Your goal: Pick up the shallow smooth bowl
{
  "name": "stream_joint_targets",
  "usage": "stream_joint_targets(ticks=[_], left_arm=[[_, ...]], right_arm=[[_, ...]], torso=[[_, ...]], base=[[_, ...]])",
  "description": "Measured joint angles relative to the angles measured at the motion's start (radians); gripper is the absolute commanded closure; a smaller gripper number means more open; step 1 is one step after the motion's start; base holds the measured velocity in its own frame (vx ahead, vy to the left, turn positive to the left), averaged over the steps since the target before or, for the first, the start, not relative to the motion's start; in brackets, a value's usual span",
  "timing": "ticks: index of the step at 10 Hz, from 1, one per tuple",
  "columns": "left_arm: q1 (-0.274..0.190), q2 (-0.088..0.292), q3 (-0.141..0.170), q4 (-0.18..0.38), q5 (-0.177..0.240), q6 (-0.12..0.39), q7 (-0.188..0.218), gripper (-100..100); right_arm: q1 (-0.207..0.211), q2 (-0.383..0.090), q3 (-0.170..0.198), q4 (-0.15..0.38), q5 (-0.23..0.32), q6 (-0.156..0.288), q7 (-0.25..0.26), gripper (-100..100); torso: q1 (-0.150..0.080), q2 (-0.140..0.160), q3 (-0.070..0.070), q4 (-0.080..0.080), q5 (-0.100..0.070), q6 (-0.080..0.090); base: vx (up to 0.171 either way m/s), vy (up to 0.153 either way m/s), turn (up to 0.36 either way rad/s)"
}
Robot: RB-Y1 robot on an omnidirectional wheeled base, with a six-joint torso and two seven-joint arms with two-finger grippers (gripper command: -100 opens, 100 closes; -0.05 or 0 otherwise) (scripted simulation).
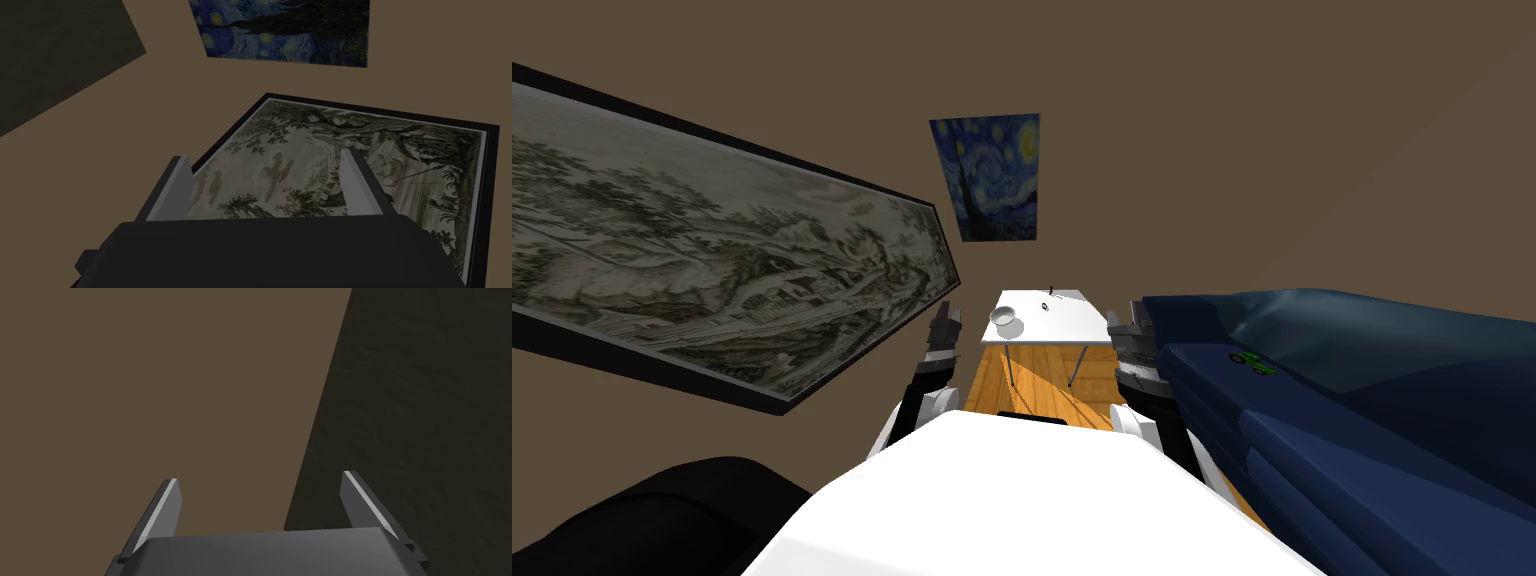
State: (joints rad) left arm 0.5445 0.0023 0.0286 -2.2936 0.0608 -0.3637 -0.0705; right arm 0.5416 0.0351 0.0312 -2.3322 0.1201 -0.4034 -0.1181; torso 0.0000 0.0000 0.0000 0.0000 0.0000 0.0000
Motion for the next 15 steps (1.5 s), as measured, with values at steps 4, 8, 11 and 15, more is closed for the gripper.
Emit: stream_joint_targets(ticks=[4,8,11,15], left_arm=[[-0.009,0.085,0.01,-0.009,0.005,0.06,0.018,-100],[-0.018,0.151,0.032,-0.027,0.016,0.162,0.055,-100],[-0.025,0.178,0.045,-0.04,0.023,0.24,0.079,-100],[-0.037,0.202,0.062,-0.051,0.033,0.337,0.109,-100]], right_arm=[[0.0,0.0,0.0,0.0,0.0,0.0,0.0,0],[0.0,0.0,0.0,0.0,0.0,0.0,0.0,0],[0.0,0.0,0.0,0.0,0.0,0.0,0.0,0],[0.0,0.0,0.0,0.0,0.0,0.0,0.0,0]], torso=[[-0.002,0.0,0.0,0.0,0.0,0.0],[-0.003,0.0,0.0,0.0,-0.001,0.0],[-0.003,0.0,0.0,0.0,-0.001,0.0],[-0.002,0.0,0.0,0.0,0.0,0.0]], base=[[0.0,-0.031,0.006],[-0.005,-0.048,0.007],[-0.008,-0.043,0.004],[-0.001,-0.035,-0.001]])
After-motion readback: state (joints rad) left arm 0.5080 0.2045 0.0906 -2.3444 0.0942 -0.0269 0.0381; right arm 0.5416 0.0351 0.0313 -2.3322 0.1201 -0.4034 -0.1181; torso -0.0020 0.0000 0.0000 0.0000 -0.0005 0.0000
